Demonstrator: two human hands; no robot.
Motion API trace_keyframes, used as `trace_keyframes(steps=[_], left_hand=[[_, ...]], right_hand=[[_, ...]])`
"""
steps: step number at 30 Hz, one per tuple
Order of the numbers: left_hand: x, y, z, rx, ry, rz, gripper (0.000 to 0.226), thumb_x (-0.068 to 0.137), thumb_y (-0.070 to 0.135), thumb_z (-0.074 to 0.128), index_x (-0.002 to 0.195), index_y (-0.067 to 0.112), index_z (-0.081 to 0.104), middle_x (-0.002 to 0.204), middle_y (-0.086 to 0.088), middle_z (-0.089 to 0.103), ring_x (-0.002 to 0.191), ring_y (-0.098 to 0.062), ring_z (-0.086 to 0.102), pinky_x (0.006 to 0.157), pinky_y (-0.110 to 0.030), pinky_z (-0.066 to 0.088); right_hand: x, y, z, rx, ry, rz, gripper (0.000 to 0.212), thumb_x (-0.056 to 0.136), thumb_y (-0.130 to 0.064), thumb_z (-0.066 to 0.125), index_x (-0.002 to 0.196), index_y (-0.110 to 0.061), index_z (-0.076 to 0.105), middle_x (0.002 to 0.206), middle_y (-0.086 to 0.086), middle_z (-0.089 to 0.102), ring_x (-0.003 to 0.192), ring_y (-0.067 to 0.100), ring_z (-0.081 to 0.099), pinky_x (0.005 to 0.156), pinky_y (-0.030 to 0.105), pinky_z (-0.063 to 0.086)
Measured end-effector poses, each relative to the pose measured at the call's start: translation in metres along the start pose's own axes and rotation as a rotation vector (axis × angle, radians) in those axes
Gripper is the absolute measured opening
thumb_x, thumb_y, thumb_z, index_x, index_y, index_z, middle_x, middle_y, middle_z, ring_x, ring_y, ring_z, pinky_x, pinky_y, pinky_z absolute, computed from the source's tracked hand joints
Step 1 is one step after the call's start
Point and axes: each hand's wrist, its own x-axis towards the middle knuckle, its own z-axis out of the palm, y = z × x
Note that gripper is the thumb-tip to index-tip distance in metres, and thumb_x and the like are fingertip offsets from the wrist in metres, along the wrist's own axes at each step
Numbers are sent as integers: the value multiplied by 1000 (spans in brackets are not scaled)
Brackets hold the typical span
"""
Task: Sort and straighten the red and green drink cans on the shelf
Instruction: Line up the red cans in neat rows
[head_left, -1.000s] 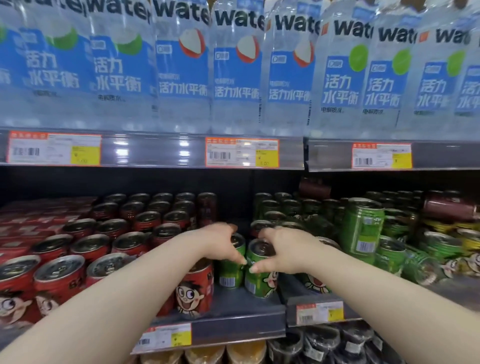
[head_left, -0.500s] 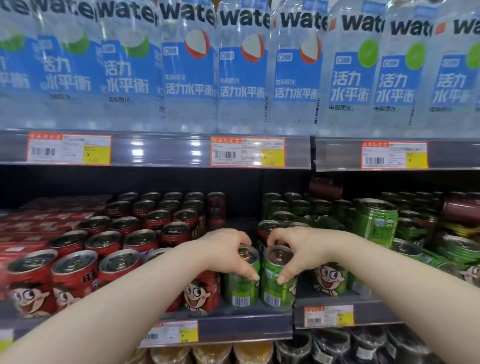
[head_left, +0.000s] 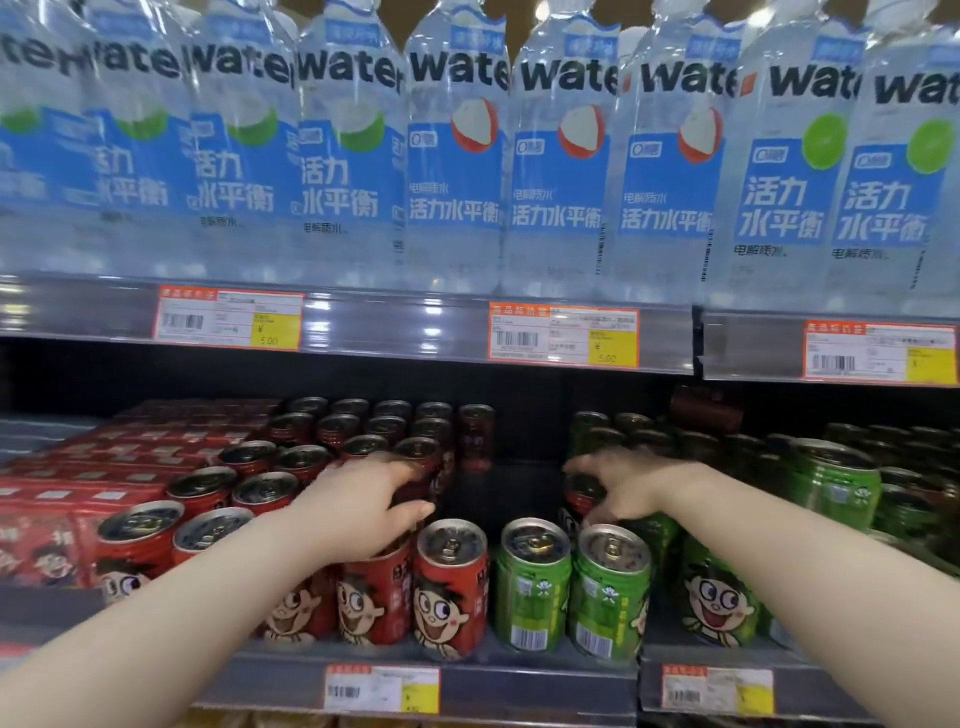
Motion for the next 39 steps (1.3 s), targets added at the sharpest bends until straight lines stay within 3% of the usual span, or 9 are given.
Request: trace_keyframes(steps=[4, 8, 11, 16, 20, 25, 30, 34, 39], left_hand=[[-13, -41, 1, 77, -57, -123, 65, 86, 63, 38, 140, 28, 37, 143, -4, 41, 131, -24, 40, 109, -38, 32], [-21, -48, 9, 21, -144, -156, 67, 89, 63, 27, 145, 27, 25, 155, -2, 23, 142, -24, 22, 116, -38, 20], [-22, -46, 11, 70, -135, -149, 64, 91, 61, 21, 146, 27, 23, 156, -1, 21, 143, -25, 20, 116, -39, 18], [-23, -47, 11, 96, -128, -137, 61, 93, 58, 21, 146, 27, 23, 156, -1, 21, 143, -25, 19, 116, -38, 16], [-23, -48, 12, 93, -126, -132, 62, 93, 58, 21, 146, 27, 22, 156, 0, 20, 143, -25, 17, 116, -39, 14], [-22, -50, 11, 54, -155, -129, 63, 92, 59, 21, 147, 27, 21, 157, -1, 18, 144, -26, 14, 118, -40, 13], [-22, -62, 2, -14, -101, -117, 55, 95, 53, 26, 142, 26, 33, 151, -3, 32, 139, -23, 29, 113, -37, 25], [-22, -79, 4, 27, -115, -142, 52, 96, 51, 24, 143, 32, 29, 154, 0, 26, 143, -22, 20, 116, -41, 17], [-19, -81, 9, 4, -132, -163, 52, 96, 51, 22, 144, 31, 27, 155, 0, 22, 143, -22, 17, 115, -42, 11]], right_hand=[[13, -13, -4, 147, 78, -42, 66, 71, -48, 75, 127, -27, 47, 132, 0, 52, 115, 20, 52, 94, 29, 43], [27, -53, -9, 315, 181, -145, 64, 73, -38, 76, 128, -24, 47, 132, 1, 52, 117, 17, 51, 93, 22, 40], [32, -81, -11, 370, 109, -207, 70, 74, -33, 78, 133, -21, 43, 134, 1, 50, 114, 13, 50, 92, 18, 39], [40, -109, -7, 326, -11, -261, 71, 75, -27, 76, 136, -24, 39, 138, 2, 45, 119, 16, 48, 92, 22, 42], [42, -113, -8, 227, -32, -262, 74, 77, -23, 73, 140, -24, 34, 142, 2, 41, 123, 19, 46, 101, 30, 42], [47, -114, -14, 289, -101, -238, 75, 78, -26, 72, 142, -25, 33, 143, -1, 42, 126, 17, 45, 100, 25, 39], [63, -140, -20, 346, 43, -269, 64, 83, -40, 66, 140, -26, 39, 143, -1, 44, 127, 18, 46, 104, 28, 38], [72, -158, -9, 286, 46, -284, 68, 81, -48, 66, 140, -23, 42, 149, 1, 36, 133, 21, 40, 105, 29, 35], [71, -156, -14, 348, -14, -289, 62, 77, -40, 72, 132, -26, 48, 143, -2, 43, 127, 19, 44, 102, 31, 39]])
